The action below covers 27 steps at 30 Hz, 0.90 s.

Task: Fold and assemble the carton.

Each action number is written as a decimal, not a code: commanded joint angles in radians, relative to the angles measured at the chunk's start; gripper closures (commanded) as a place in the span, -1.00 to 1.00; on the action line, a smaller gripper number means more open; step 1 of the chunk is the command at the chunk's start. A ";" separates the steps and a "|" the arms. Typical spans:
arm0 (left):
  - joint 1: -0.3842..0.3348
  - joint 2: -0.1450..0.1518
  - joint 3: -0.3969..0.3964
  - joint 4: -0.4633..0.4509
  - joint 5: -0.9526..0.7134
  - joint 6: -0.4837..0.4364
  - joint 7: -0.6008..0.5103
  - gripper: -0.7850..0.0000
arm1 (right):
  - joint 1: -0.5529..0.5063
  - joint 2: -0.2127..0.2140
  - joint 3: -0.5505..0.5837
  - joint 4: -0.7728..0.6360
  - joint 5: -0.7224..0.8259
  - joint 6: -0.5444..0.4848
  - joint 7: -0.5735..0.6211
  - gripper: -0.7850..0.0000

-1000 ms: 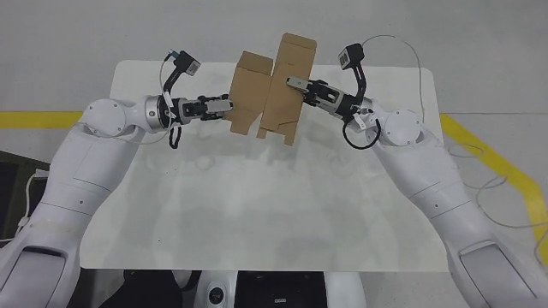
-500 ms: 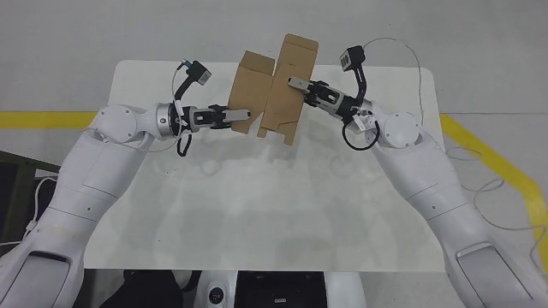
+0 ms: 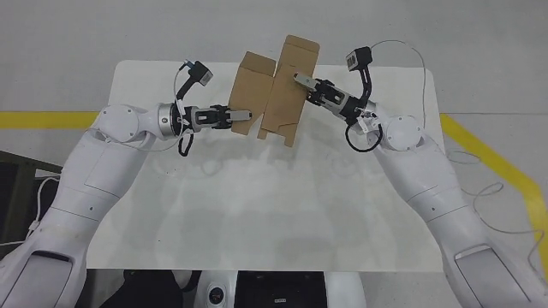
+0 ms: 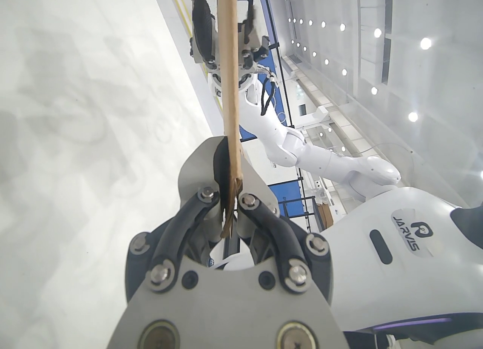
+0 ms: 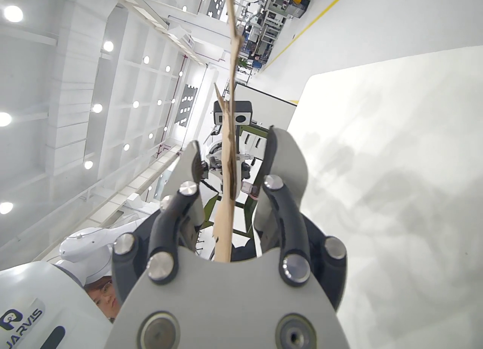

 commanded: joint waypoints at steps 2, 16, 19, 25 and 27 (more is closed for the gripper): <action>-0.010 0.001 -0.004 0.014 0.020 0.008 -0.033 1.00 | -0.011 0.004 0.026 0.007 0.011 -0.065 0.017 -1.00; -0.045 0.017 -0.038 -0.014 0.032 0.027 -0.213 1.00 | -0.004 0.051 0.139 0.062 0.003 -0.061 0.314 -1.00; -0.032 0.032 -0.052 -0.050 0.040 0.048 -0.234 1.00 | 0.016 0.063 0.154 0.077 0.011 -0.024 0.436 -1.00; 0.003 0.071 -0.053 -0.136 0.097 0.060 -0.247 1.00 | 0.046 0.080 0.156 0.066 0.040 0.061 0.568 -1.00; 0.012 0.083 -0.043 -0.161 0.109 0.061 -0.248 1.00 | 0.052 0.086 0.150 0.052 0.042 0.086 0.593 -1.00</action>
